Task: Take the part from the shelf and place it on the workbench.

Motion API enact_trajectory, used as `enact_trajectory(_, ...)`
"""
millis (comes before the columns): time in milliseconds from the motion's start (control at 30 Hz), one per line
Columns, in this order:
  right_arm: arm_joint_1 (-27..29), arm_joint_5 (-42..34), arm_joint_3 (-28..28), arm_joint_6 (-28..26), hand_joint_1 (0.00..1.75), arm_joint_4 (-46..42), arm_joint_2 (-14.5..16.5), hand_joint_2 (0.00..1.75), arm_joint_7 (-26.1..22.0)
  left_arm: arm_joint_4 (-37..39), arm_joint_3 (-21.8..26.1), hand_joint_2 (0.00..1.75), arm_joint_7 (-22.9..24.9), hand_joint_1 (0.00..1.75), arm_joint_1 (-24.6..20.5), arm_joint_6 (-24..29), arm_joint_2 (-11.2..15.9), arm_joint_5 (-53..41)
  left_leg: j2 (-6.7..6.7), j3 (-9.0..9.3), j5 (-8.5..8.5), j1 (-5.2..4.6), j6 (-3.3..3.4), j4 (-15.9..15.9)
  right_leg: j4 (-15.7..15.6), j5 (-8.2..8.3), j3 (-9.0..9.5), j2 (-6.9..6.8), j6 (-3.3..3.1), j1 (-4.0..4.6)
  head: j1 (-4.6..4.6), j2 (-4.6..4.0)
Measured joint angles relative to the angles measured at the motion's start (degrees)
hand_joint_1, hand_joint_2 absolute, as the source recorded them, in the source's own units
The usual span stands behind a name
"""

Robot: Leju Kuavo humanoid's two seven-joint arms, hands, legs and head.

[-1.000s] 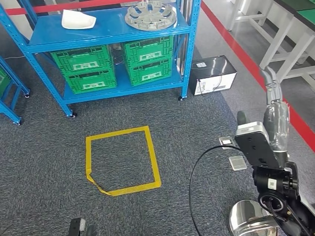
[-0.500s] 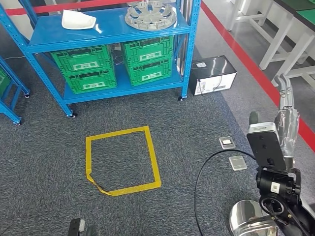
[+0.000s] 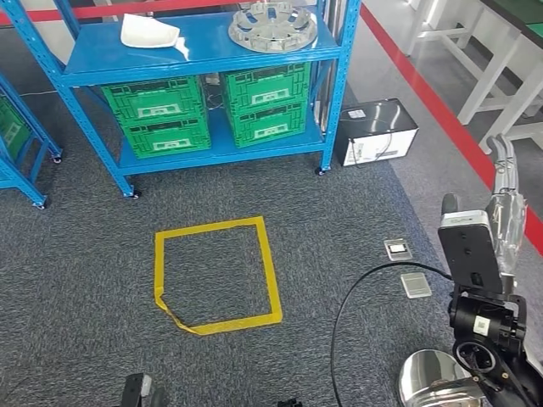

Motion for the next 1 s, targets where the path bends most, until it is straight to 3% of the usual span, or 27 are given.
enact_trajectory(67,0.0,-0.1,0.0,0.0,0.0,0.2,0.1,0.0,0.0,0.0,-0.1,0.0,0.0,0.0,0.0,0.0,0.1,0.1,-0.15,0.36,-0.81,0.52,-1.07,0.7,-7.3,3.69,2.96,0.17,1.13,-0.49,0.32,0.0)
enact_trajectory(100,-0.1,-0.1,-0.1,0.0,0.0,0.3,0.1,0.0,-0.1,0.0,-0.2,0.0,0.0,0.0,-0.1,0.0,0.1,0.2,-0.2,0.27,-1.14,0.61,-1.59,1.0,-9.8,3.99,3.9,0.33,0.95,-0.51,0.57,0.0)
enact_trajectory(133,0.0,-0.1,-0.2,0.0,0.0,0.4,0.2,0.0,-0.1,0.0,-0.3,0.0,0.0,0.0,-0.2,0.0,0.2,0.2,-0.19,0.1,-1.39,0.54,-2.04,1.2,-10.8,3.75,4.22,0.54,0.35,-0.45,0.69,0.0)
enact_trajectory(200,0.1,-0.2,-0.3,-0.1,0.0,0.5,0.3,0.0,-0.1,0.0,-0.5,0.0,0.0,0.0,-0.2,0.0,0.2,0.2,-0.21,-0.02,-1.62,0.46,-2.68,1.4,-10.7,2.99,4.35,0.77,-1.6,-0.33,0.22,0.0)
enact_trajectory(267,0.2,-0.2,-0.4,-0.2,0.0,0.5,0.4,0.0,-0.2,0.0,-0.6,0.0,0.0,0.0,-0.2,0.0,0.2,0.2,-0.21,-0.31,-1.91,0.53,-3.07,3.0,-10.6,2.9,5.19,0.8,-2.51,-0.3,-0.65,0.0)
enact_trajectory(333,0.0,-0.2,-0.5,-0.2,0.0,0.5,0.4,0.0,-0.2,0.0,-0.6,0.0,0.0,0.0,-0.4,0.0,0.2,0.2,-0.17,-3.99,-3.22,0.49,-3.2,9.4,-10.9,2.47,6.16,0.74,-3.06,-0.1,-1.3,0.0)
enact_trajectory(400,0.0,-0.2,-0.6,-0.2,0.0,0.5,0.4,0.0,-0.2,0.0,-0.7,0.0,0.0,0.0,-0.5,0.0,0.1,0.2,-0.17,-10.13,-5.78,0.23,-2.99,17.8,-11.2,1.94,6.95,0.71,-3.49,0.3,-1.7,0.0)
enact_trajectory(433,0.0,-0.2,-0.6,-0.2,0.0,0.5,0.4,0.0,-0.2,0.0,-0.7,0.0,0.0,0.0,-0.4,0.0,0.1,0.2,-0.18,-12.52,-6.61,0.02,-2.69,20.2,-11.4,1.61,7.45,0.73,-3.69,0.58,-1.75,0.0)
enact_trajectory(467,0.0,-0.2,-0.6,-0.2,0.0,0.5,0.4,0.0,-0.2,0.0,-0.8,0.0,0.0,0.0,-0.2,0.0,0.1,0.2,-0.19,-13.9,-6.55,-0.24,-2.22,20.7,-11.6,1.23,8.09,0.79,-3.85,0.87,-1.78,0.0)
enact_trajectory(500,0.0,-0.2,-0.6,-0.2,0.0,0.5,0.4,0.0,-0.2,0.0,-0.8,0.0,0.0,0.0,-0.1,0.0,0.1,0.2,-0.21,-14.15,-5.26,-0.61,-1.54,19.0,-11.8,0.8,8.93,0.84,-3.99,1.22,-1.8,0.0)
enact_trajectory(567,0.0,-0.2,-0.6,-0.2,0.0,0.5,0.4,0.0,-0.2,0.0,-0.8,0.0,0.0,0.0,0.1,0.0,0.3,0.2,-0.27,-12.25,0.65,-1.81,0.59,11.1,-12.5,-0.07,10.63,0.83,-4.2,1.77,-1.8,0.0)
enact_trajectory(633,0.0,-0.2,-0.5,-0.1,0.0,0.6,0.4,0.0,-0.2,0.0,-0.9,0.0,0.0,0.0,0.1,0.0,0.6,0.2,-1.17,-10.17,4.7,-3.17,2.22,4.4,-13.5,-1.0,11.82,1.15,-4.11,2.04,-1.71,0.0)
enact_trajectory(733,0.0,-0.2,-0.6,-0.1,0.0,0.6,0.5,0.0,-0.1,0.0,-0.9,0.0,0.0,0.0,0.3,0.0,0.5,0.3,-1.82,-8.16,4.79,-3.41,2.14,1.6,-13.5,-1.2,13.61,1.47,-3.57,2.13,-1.73,0.0)
enact_trajectory(800,-0.1,-0.2,-0.7,-0.1,0.0,0.6,0.5,0.0,-0.2,0.0,-0.9,0.0,0.0,0.0,0.3,0.0,0.4,0.4,-1.53,-6.71,4.95,-3.12,2.11,1.2,-11.2,-1.46,13.23,1.16,-3.08,2.22,-1.56,-0.01)
enact_trajectory(867,-0.1,-0.2,-0.7,-0.1,0.0,0.6,0.5,0.0,-0.2,0.0,-0.9,0.0,0.0,0.0,0.2,0.0,0.4,0.4,-1.34,-5.81,4.53,-3.02,2.25,1.1,-5.9,-2.77,10.34,0.79,-2.64,2.16,-1.25,-0.01)
enact_trajectory(933,0.0,-0.2,-0.7,-0.1,0.0,0.7,0.5,0.0,-0.2,0.0,-0.9,0.0,0.0,0.0,0.2,0.0,0.3,0.4,-1.26,-4.97,3.66,-3.02,2.34,1.2,0.7,-5.7,5.55,0.67,-2.26,1.96,-0.99,0.0)
enact_trajectory(967,0.1,-0.2,-0.7,-0.1,0.0,0.7,0.5,0.0,-0.1,0.0,-0.9,0.0,0.0,0.0,0.3,0.0,0.3,0.4,-1.25,-4.39,3.15,-3.03,2.32,1.2,2.8,-7.0,3.44,0.64,-2.14,1.9,-0.85,0.0)
enact_trajectory(1000,0.1,-0.2,-0.7,-0.1,0.0,0.7,0.5,0.0,-0.1,0.0,-0.9,0.0,0.1,0.0,0.3,0.0,0.3,0.4,-1.24,-3.7,2.59,-3.03,2.3,1.2,3.0,-7.4,2.21,0.61,-2.1,1.87,-0.71,0.0)
